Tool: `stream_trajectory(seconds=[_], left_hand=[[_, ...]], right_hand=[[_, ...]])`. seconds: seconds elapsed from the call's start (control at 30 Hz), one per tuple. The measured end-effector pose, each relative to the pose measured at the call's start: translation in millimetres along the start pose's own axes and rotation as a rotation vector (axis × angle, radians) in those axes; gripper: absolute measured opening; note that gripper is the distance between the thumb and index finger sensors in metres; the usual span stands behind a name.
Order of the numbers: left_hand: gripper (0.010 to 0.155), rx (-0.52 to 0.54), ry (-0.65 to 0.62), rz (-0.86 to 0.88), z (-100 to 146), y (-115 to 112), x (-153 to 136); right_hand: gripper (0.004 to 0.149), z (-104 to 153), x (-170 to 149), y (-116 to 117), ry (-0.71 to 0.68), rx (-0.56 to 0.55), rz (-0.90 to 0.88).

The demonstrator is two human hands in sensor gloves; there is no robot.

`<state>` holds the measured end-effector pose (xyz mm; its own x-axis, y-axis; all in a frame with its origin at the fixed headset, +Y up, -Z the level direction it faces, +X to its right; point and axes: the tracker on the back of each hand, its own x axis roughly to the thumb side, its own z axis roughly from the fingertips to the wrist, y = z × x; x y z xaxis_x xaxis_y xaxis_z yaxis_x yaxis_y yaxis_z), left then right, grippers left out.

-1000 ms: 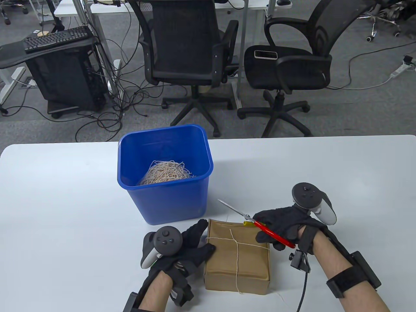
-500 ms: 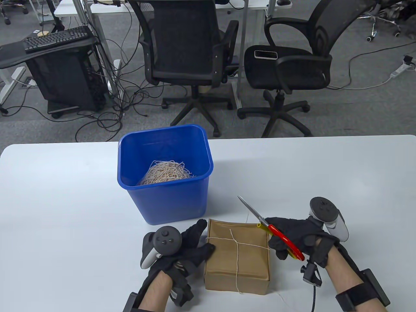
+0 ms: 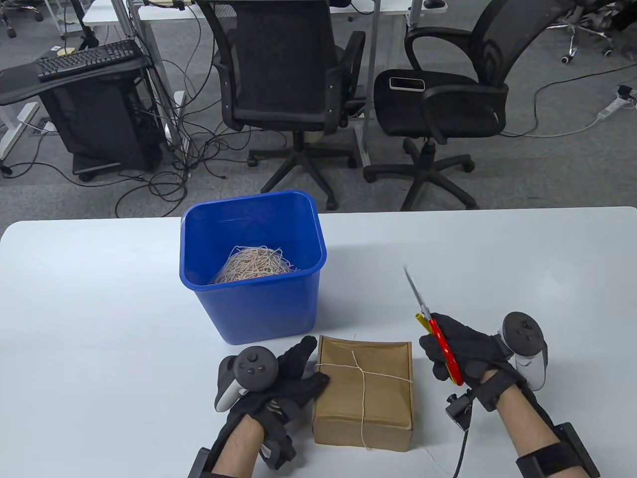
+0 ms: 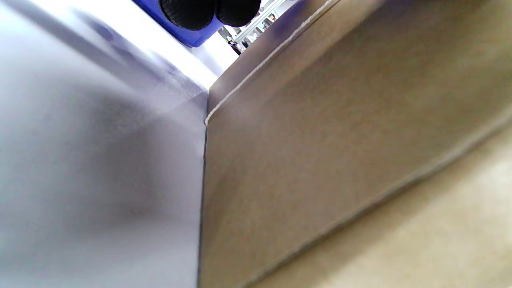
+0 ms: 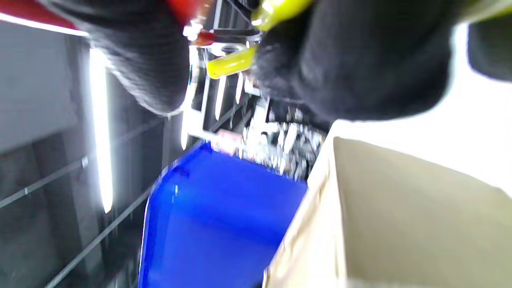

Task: Cut the packaging cotton rope with scissors

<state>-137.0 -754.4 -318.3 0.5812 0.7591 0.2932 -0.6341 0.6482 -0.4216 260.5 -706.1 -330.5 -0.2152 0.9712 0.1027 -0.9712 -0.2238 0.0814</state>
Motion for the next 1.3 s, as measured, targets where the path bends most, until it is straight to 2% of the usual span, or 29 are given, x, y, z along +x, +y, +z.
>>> stream_trajectory(seconds=[0.1, 0.23, 0.43, 0.6, 0.7, 0.9, 1.1, 1.17, 1.3], left_hand=[[0.082, 0.001, 0.000, -0.002, 0, 0, 0], [0.082, 0.001, 0.001, -0.001, 0, 0, 0], [0.082, 0.001, 0.003, -0.001, 0, 0, 0], [0.082, 0.000, 0.004, 0.001, 1, 0, 0], [0.082, 0.000, 0.005, 0.002, 0, 0, 0], [0.082, 0.002, 0.006, 0.002, 1, 0, 0], [0.082, 0.001, 0.008, 0.008, 0, 0, -1], [0.082, 0.002, 0.009, 0.010, 1, 0, -1], [0.082, 0.002, 0.010, 0.009, 1, 0, -1]], right_hand=[[0.080, 7, -7, -10, 0.008, -0.087, 0.000], [0.081, 16, -17, -26, 0.105, -0.166, 0.069], [0.081, 26, -33, -57, 0.307, -0.152, 0.095], [0.082, 31, -43, -72, 0.432, -0.091, 0.163], [0.081, 33, -48, -77, 0.499, -0.096, 0.245], [0.078, 30, -52, -74, 0.601, -0.137, 0.698], [0.076, 26, -55, -57, 0.549, -0.121, 1.016], [0.078, 22, -53, -51, 0.533, -0.087, 1.138], [0.079, 16, -49, -41, 0.573, 0.011, 1.261]])
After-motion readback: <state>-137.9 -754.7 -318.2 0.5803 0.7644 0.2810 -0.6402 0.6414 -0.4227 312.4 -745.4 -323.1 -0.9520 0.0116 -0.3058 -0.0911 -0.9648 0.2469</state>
